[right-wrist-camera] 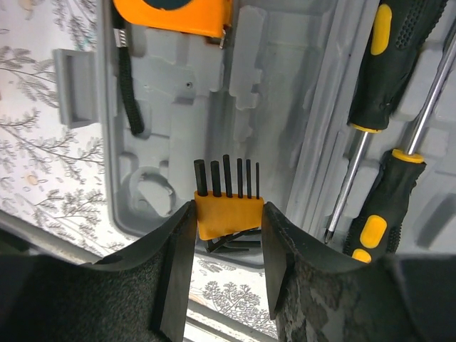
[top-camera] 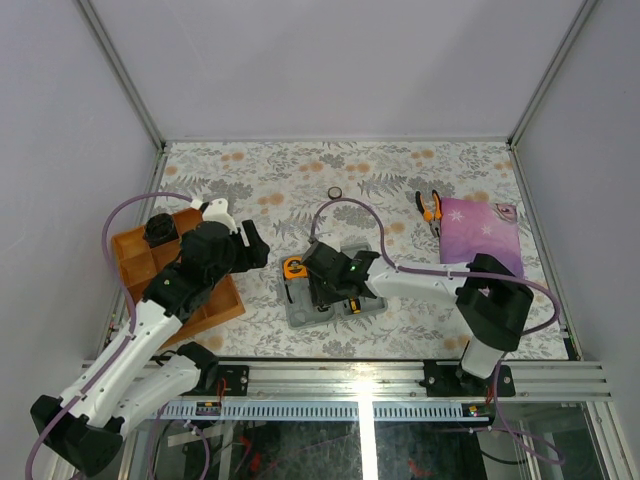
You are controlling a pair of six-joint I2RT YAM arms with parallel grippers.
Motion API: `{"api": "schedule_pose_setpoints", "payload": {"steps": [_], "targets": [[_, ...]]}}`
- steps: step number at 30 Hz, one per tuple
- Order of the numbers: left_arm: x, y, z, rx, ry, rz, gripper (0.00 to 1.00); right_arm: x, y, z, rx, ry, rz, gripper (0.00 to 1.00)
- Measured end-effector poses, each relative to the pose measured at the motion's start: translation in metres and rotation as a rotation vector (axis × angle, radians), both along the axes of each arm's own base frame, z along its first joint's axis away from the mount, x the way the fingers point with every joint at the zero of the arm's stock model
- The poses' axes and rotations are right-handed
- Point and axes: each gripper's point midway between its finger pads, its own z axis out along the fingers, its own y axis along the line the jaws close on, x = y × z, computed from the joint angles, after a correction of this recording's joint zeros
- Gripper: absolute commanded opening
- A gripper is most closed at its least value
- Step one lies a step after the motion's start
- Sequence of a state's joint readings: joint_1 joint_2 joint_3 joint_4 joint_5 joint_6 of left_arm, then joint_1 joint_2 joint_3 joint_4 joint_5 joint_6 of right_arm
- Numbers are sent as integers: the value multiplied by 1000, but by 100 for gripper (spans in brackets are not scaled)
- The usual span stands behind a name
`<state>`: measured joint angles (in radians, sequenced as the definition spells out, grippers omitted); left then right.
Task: Sort the tools into containers
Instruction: Place the engineering item in the storage box.
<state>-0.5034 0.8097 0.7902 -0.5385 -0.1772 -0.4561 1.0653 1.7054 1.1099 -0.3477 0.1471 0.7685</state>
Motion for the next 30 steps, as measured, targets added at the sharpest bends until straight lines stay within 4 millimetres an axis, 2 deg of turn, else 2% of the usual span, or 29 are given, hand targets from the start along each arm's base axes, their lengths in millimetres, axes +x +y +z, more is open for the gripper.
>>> {"api": "schedule_pose_setpoints", "payload": {"steps": [4, 8, 12, 22, 26, 30], "targets": [[1, 0, -2, 5, 7, -1, 69, -2, -4, -15, -43, 22, -4, 39], [1, 0, -3, 7, 9, 0, 69, -2, -7, -24, -70, 32, -9, 46], [1, 0, -3, 9, 9, 2, 69, -2, -7, -24, -70, 34, -11, 52], [1, 1, -3, 10, 9, 4, 69, 1, -4, -17, -63, 20, -13, 56], [1, 0, -4, 11, 12, 4, 69, 3, -5, 0, -37, -15, 9, 56], [2, 0, -6, 15, 19, 4, 68, 5, -14, 37, 19, -109, 42, 58]]}}
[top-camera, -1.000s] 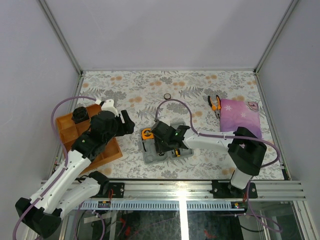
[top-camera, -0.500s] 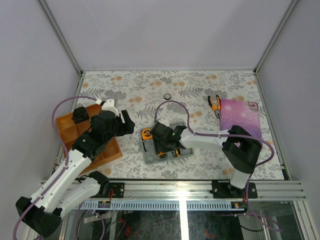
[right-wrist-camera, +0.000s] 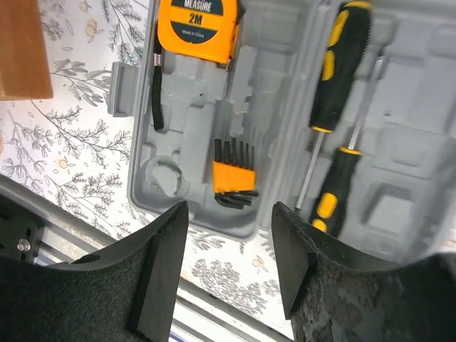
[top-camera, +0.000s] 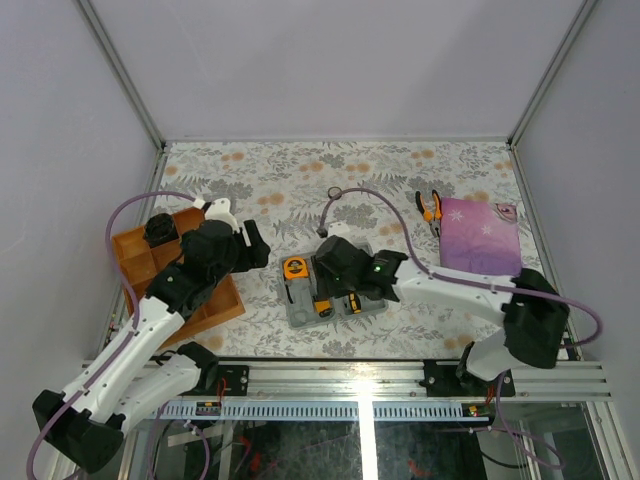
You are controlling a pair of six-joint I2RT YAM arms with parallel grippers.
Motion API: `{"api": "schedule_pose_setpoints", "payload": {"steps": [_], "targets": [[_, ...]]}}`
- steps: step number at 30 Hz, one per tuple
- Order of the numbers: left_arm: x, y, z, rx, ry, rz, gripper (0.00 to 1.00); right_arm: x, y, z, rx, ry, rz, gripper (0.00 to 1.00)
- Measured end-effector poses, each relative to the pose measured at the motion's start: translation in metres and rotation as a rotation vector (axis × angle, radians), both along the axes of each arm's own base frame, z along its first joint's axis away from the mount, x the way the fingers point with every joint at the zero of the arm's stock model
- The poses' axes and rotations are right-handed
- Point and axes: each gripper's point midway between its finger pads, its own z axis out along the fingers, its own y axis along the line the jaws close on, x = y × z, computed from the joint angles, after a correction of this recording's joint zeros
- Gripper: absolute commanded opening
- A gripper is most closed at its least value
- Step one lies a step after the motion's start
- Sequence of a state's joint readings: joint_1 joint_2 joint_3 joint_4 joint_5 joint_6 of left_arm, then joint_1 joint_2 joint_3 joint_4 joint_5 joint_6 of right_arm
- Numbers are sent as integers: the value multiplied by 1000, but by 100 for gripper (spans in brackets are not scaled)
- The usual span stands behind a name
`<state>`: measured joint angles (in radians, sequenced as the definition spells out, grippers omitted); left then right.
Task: Sort the tools into containers
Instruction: Place the engineering item in the storage box.
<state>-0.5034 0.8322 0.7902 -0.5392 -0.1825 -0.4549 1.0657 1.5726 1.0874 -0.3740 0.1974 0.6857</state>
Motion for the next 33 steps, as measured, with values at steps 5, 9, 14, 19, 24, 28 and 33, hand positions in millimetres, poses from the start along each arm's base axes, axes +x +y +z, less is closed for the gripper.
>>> {"api": "schedule_pose_setpoints", "payload": {"steps": [5, 9, 14, 19, 24, 28, 33], "targets": [[1, -1, -3, 6, 11, 0, 68, 0, -35, 40, 57, -149, -13, 61], [2, -1, -6, 11, 20, 0, 68, 2, -72, 57, 67, -255, -81, 62], [3, 1, -9, 22, 27, 10, 69, 10, -106, 64, 38, -322, -171, 62], [6, 4, -15, 46, 40, 31, 68, 32, -142, 45, -11, -280, -287, 61], [10, 3, -29, 78, 88, 37, 68, 38, -163, 26, -27, -213, -333, 62], [21, -3, -36, 101, 131, 33, 67, 40, -164, 17, 15, -171, -341, 62], [33, -9, -27, 109, 121, 28, 69, 41, -164, 3, 47, -115, -342, 62]]}}
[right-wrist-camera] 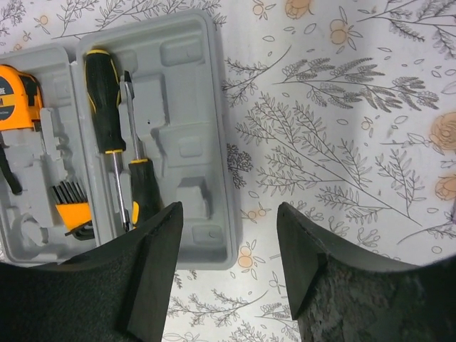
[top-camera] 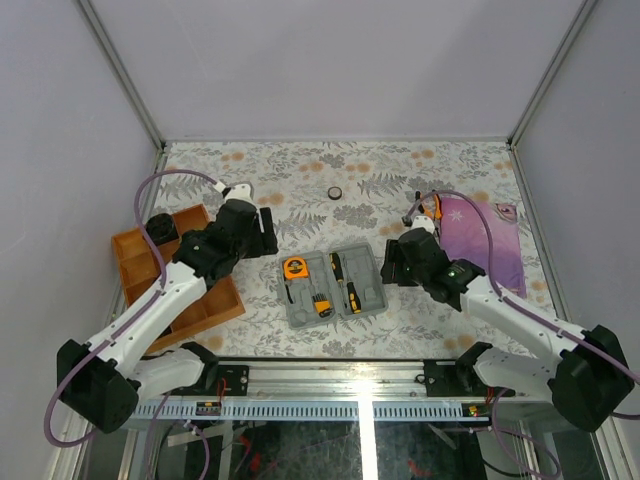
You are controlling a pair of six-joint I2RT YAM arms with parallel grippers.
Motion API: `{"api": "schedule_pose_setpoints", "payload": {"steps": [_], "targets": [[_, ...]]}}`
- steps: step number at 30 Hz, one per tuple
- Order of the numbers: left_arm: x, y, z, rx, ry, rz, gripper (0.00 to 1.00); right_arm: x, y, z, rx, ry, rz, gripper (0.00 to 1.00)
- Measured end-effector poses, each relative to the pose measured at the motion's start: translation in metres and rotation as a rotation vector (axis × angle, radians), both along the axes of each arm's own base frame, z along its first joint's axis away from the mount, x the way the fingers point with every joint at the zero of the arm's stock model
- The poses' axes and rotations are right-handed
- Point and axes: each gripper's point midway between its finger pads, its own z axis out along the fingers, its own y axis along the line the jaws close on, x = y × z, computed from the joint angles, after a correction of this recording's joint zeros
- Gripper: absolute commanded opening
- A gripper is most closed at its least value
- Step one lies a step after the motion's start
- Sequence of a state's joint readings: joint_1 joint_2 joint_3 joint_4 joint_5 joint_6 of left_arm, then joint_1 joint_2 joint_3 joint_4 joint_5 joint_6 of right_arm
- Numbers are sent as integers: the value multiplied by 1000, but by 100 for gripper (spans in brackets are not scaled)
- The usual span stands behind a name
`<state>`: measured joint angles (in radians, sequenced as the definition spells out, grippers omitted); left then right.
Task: Sort the tools into containers
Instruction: Place the engineering item in the storage box, then pick up the engineering item from the center of the board.
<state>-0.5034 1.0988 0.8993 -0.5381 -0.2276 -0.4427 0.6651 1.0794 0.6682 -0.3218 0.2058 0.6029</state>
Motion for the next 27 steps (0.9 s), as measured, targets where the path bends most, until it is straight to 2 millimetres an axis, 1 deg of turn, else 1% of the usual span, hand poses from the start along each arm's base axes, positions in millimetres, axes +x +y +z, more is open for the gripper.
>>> {"api": "schedule_pose_setpoints", "payload": {"steps": [3, 6, 11, 14, 17, 20, 23, 27], "targets": [[4, 1, 9, 7, -26, 1, 67, 8, 6, -2, 11, 19, 5, 62], [3, 2, 13, 3, -39, 1, 64, 26, 18, 2, 21, 27, 8, 62], [-6, 3, 26, -37, -77, -8, 65, 79, 48, 21, 77, -10, 7, 61], [-17, 9, 32, -54, -99, -6, 66, 113, 63, 24, 108, -31, -5, 59], [-24, 13, 31, -55, -99, -4, 66, 147, 73, 17, 134, -19, -23, 55], [-29, 15, 21, -41, -74, -3, 66, 178, 78, 1, 146, 4, -47, 52], [-31, 17, 16, -31, -58, -2, 66, 201, 80, -15, 149, 30, -59, 49], [-30, 20, 15, -20, -62, 11, 66, 231, 89, -25, 167, 36, -54, 48]]}}
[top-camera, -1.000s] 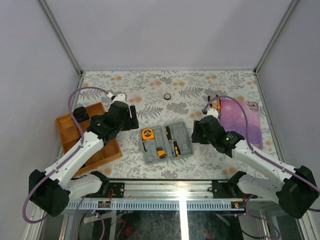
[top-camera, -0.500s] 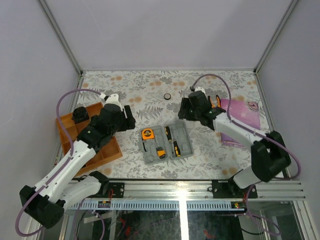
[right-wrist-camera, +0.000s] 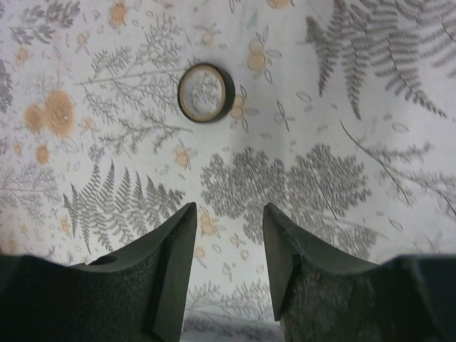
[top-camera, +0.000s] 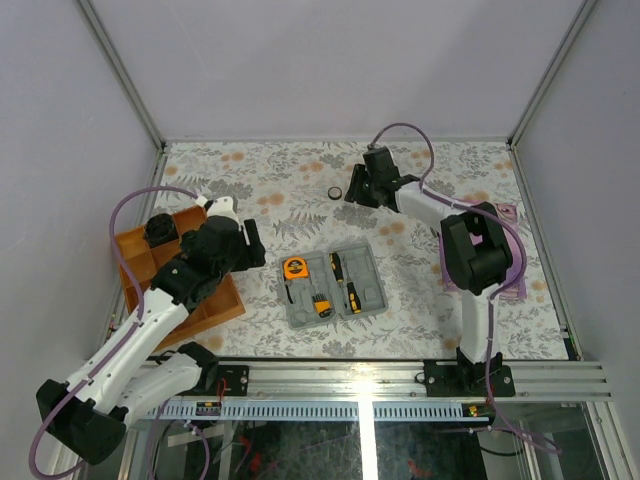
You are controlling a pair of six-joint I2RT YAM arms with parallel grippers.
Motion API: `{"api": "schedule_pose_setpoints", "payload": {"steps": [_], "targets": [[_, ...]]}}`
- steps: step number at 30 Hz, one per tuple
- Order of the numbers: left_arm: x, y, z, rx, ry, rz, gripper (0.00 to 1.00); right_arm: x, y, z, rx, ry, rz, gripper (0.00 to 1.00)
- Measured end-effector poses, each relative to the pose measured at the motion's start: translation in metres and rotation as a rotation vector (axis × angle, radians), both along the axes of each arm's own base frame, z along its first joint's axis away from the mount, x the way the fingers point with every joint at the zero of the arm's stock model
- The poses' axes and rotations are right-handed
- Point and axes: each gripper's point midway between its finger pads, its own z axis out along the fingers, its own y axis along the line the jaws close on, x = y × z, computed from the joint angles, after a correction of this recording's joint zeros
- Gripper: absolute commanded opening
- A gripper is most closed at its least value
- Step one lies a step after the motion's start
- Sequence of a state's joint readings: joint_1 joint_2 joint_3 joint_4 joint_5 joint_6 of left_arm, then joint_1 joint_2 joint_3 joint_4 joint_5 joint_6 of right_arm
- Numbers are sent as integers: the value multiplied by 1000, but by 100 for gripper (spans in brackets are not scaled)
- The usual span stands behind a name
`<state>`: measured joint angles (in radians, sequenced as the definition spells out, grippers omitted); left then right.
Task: Sort the tools into containers
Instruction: Pick up the engineering item from the center of the board.
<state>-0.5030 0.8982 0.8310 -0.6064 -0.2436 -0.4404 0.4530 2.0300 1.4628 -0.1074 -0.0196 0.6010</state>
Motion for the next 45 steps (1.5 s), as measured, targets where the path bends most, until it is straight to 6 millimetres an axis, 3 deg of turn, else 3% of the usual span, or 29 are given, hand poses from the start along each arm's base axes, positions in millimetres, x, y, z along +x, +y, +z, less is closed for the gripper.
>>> {"api": "schedule_pose_setpoints", "payload": {"steps": [9, 15, 27, 45], "targets": [[-1, 13, 7, 20, -48, 52, 67, 45, 24, -8, 41, -14, 32, 44], [-1, 12, 7, 24, -47, 48, 66, 64, 33, -22, 39, -5, 37, 42], [-1, 10, 4, 27, -41, 42, 66, 66, 34, -51, 3, 54, 46, 37], [-2, 9, 4, 27, -38, 36, 67, 73, 34, -53, -24, 60, 57, 28]]}}
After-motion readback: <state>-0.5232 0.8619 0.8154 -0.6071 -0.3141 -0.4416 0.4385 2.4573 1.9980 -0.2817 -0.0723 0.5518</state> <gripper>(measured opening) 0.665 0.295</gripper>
